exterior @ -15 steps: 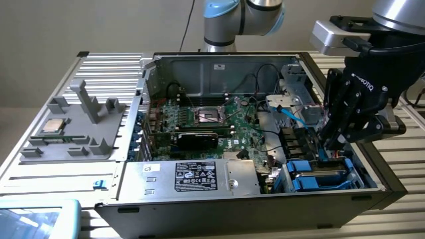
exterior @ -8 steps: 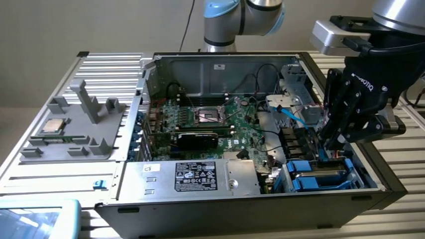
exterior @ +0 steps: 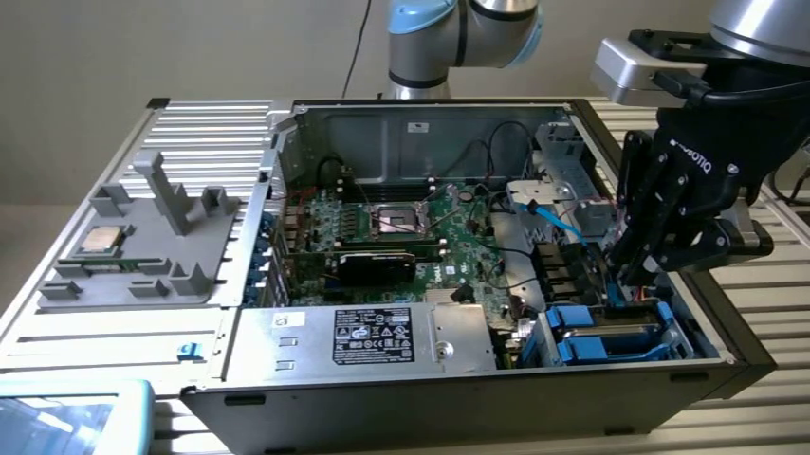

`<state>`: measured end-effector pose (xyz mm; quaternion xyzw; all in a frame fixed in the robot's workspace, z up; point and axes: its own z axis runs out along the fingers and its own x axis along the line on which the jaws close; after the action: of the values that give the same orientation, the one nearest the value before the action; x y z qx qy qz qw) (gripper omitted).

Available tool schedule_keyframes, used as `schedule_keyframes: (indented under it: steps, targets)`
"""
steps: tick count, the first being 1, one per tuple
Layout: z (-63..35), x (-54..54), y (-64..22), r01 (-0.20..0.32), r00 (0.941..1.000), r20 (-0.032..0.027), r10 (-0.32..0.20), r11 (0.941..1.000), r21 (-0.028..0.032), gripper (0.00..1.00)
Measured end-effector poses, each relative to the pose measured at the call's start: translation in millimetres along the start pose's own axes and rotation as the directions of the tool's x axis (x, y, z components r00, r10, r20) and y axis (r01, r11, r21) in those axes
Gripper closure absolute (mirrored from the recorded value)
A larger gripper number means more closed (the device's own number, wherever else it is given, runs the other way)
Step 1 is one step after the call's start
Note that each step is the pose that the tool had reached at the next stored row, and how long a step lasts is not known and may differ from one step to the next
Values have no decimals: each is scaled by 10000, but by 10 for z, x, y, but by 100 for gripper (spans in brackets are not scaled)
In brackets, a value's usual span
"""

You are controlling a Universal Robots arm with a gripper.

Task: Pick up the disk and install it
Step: 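Insert the first disk wire, then insert the second disk wire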

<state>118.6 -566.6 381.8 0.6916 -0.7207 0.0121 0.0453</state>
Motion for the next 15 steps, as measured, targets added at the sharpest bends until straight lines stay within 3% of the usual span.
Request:
schedule_keyframes:
  steps: [2,4,6,15]
  targets:
    - [0,0,0,0,10000,1,0,10000,0,72]
    - [0,0,0,0,10000,1,0,10000,0,85]
    - [0,0,0,0,10000,2,0,10000,0,89]
    - [2,-6,0,68,10000,-3,-68,10000,6,89]
